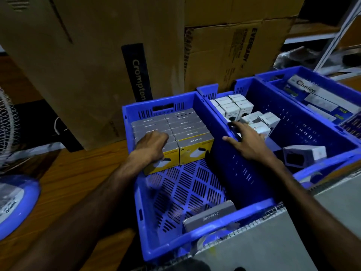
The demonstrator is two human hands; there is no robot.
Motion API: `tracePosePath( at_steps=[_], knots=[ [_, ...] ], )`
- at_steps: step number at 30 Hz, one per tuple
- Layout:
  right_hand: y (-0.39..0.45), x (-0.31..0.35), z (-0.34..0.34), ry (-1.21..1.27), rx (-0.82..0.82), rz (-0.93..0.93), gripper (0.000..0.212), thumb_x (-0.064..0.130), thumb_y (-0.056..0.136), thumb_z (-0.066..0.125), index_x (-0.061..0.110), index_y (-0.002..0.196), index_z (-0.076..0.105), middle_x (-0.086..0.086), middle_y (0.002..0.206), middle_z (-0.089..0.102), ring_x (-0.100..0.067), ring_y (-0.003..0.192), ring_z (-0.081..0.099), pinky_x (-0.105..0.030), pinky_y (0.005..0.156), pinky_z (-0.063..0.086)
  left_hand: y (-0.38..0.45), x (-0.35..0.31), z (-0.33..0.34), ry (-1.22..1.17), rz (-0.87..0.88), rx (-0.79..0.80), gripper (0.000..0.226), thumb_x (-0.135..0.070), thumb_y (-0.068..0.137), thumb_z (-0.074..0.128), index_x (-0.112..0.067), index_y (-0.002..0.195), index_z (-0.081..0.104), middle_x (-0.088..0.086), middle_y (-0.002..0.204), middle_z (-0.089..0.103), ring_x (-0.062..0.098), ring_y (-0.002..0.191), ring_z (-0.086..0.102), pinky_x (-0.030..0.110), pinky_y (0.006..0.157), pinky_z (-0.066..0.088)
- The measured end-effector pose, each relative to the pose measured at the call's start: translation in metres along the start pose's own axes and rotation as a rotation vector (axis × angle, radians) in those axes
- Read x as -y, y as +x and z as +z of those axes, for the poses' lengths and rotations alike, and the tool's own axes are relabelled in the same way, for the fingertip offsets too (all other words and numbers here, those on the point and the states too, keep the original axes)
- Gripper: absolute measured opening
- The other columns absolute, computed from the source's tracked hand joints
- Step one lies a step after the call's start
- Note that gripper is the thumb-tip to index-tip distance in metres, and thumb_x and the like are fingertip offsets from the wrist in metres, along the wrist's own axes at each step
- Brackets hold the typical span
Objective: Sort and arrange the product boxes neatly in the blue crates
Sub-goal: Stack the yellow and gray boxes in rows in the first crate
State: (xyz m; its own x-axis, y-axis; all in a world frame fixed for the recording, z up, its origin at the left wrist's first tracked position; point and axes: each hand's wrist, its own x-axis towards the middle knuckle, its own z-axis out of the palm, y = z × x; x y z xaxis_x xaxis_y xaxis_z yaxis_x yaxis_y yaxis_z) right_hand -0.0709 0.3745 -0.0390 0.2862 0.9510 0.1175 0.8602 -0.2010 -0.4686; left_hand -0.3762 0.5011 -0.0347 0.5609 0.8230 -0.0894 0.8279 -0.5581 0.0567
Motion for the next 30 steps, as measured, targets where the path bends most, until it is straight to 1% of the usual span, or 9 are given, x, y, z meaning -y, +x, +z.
tracePosePath(
  at_steps=[5, 9, 12, 15, 18, 20, 25, 28, 30],
  knots=[
    [-0.001, 0.001, -0.001, 0.013, 0.009, -0.009, 0.062, 0.062, 0.092, 0.058, 0.031, 0.143, 0.043, -0.003, 0.143, 0.053, -0.026, 0.128, 0.052, -0.061, 0.102, 0.039, -0.013, -0.010, -0.005, 0.024, -0.046, -0.005, 0.044, -0.017, 0.073, 0.092, -0.020, 0.084, 0.049, 0.005, 0.101, 0.059, 0.029, 0.094, 0.062, 0.040, 0.072, 0.050],
    [0.000, 0.003, -0.001, -0.003, 0.004, -0.014, 0.062, 0.058, 0.092, 0.060, 0.028, 0.144, 0.045, -0.004, 0.143, 0.054, -0.027, 0.127, 0.052, -0.058, 0.101, 0.041, -0.041, -0.037, -0.003, -0.060, 0.019, -0.097, 0.033, -0.033, 0.084, 0.082, -0.021, 0.085, 0.051, 0.009, 0.100, 0.066, 0.033, 0.094, 0.065, 0.041, 0.073, 0.053],
    [-0.001, 0.002, -0.002, 0.009, 0.003, -0.027, 0.062, 0.057, 0.093, 0.061, 0.026, 0.144, 0.045, -0.004, 0.143, 0.054, -0.027, 0.126, 0.053, -0.058, 0.100, 0.043, -0.063, -0.071, 0.015, -0.181, 0.231, 0.170, 0.038, -0.053, 0.087, 0.076, -0.026, 0.083, 0.049, 0.001, 0.090, 0.057, 0.028, 0.090, 0.059, 0.033, 0.072, 0.041],
    [-0.002, 0.003, -0.003, 0.020, -0.002, -0.034, 0.063, 0.057, 0.092, 0.061, 0.026, 0.144, 0.045, -0.004, 0.142, 0.055, -0.026, 0.124, 0.055, -0.058, 0.099, 0.045, -0.075, -0.094, 0.030, -0.232, 0.416, 0.556, 0.055, -0.056, 0.093, 0.069, -0.018, 0.130, 0.058, 0.007, 0.119, 0.061, 0.027, 0.113, 0.057, 0.032, 0.089, 0.043],
    [-0.003, 0.005, -0.003, 0.030, -0.002, -0.040, 0.065, 0.062, 0.090, 0.059, 0.027, 0.143, 0.046, -0.003, 0.140, 0.057, -0.026, 0.122, 0.056, -0.058, 0.097, 0.047, -0.074, -0.100, 0.030, -0.283, 0.380, 0.669, 0.074, -0.057, 0.096, 0.063, -0.014, 0.152, 0.044, 0.010, 0.152, 0.052, 0.030, 0.138, 0.051, 0.039, 0.112, 0.043],
    [-0.003, 0.005, -0.003, 0.031, -0.003, -0.037, 0.068, 0.065, 0.087, 0.057, 0.027, 0.143, 0.046, -0.004, 0.139, 0.058, -0.027, 0.122, 0.057, -0.058, 0.095, 0.048, -0.072, -0.102, 0.027, -0.284, 0.353, 0.687, 0.081, -0.062, 0.093, 0.065, -0.015, 0.155, 0.041, 0.007, 0.157, 0.047, 0.027, 0.141, 0.048, 0.037, 0.114, 0.041],
    [-0.002, 0.005, -0.004, 0.024, -0.003, -0.021, 0.069, 0.067, 0.084, 0.056, 0.028, 0.141, 0.048, -0.007, 0.135, 0.061, -0.029, 0.121, 0.058, -0.057, 0.095, 0.049, -0.077, -0.113, 0.026, -0.275, 0.372, 0.795, 0.060, -0.047, 0.101, 0.062, -0.012, 0.148, 0.050, 0.010, 0.139, 0.061, 0.029, 0.124, 0.059, 0.028, 0.092, 0.042],
    [0.000, 0.002, -0.002, 0.017, -0.001, -0.025, 0.072, 0.070, 0.082, 0.053, 0.028, 0.140, 0.048, -0.006, 0.134, 0.061, -0.028, 0.119, 0.059, -0.056, 0.095, 0.050, -0.077, -0.112, 0.027, -0.330, 0.375, 0.774, 0.058, -0.049, 0.098, 0.065, -0.014, 0.143, 0.055, 0.003, 0.106, 0.068, 0.025, 0.101, 0.062, 0.033, 0.088, 0.049],
    [0.001, 0.000, -0.001, 0.006, -0.003, -0.027, 0.071, 0.070, 0.083, 0.053, 0.028, 0.140, 0.047, -0.006, 0.133, 0.060, -0.028, 0.117, 0.059, -0.055, 0.094, 0.050, -0.079, -0.113, 0.029, -0.318, 0.384, 0.715, 0.052, -0.046, 0.097, 0.067, -0.014, 0.136, 0.059, 0.003, 0.096, 0.067, 0.025, 0.094, 0.062, 0.029, 0.080, 0.045]
  ],
)
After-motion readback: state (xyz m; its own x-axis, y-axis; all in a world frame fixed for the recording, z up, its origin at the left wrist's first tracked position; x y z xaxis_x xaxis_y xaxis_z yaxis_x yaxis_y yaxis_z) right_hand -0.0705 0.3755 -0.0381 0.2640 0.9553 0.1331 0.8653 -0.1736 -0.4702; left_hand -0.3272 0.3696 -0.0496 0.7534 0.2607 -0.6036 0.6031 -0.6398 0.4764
